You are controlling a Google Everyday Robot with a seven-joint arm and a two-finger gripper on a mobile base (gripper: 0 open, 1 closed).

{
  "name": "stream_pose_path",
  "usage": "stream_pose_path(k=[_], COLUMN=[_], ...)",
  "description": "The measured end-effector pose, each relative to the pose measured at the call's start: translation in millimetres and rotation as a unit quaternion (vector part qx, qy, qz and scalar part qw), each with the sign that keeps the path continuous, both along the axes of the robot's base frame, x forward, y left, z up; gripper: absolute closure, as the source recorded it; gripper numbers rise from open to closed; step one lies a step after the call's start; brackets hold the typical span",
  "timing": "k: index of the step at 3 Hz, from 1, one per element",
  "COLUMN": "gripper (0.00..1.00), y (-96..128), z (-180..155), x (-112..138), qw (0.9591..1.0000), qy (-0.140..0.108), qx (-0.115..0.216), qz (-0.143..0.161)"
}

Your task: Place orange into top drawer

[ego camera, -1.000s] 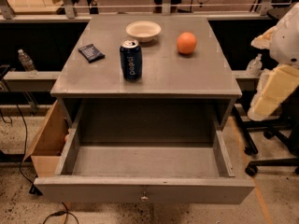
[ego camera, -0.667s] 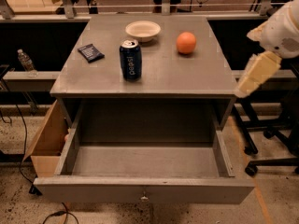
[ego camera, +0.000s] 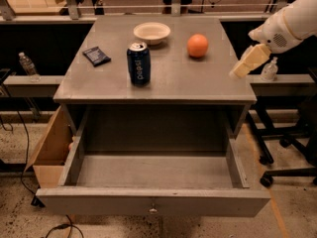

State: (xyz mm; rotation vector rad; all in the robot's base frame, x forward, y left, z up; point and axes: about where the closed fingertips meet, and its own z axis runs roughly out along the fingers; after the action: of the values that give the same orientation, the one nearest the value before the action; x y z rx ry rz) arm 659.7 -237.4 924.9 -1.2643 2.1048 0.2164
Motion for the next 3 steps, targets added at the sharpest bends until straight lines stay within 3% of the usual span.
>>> stream_pose_path(k=[1,2,3], gripper=[0.0,0.0,0.0], y=[-0.2,6.2,24.8], z=[-0.7,-2.1,-1.6], x=[0.8,25.6,74.6], qw=[1.0,0.9993,0.9958], qy=[0.0,-0.028,-0.074], qx=[-0.001,0.021,0.046], qz=[0.0,-0.015,-0.025])
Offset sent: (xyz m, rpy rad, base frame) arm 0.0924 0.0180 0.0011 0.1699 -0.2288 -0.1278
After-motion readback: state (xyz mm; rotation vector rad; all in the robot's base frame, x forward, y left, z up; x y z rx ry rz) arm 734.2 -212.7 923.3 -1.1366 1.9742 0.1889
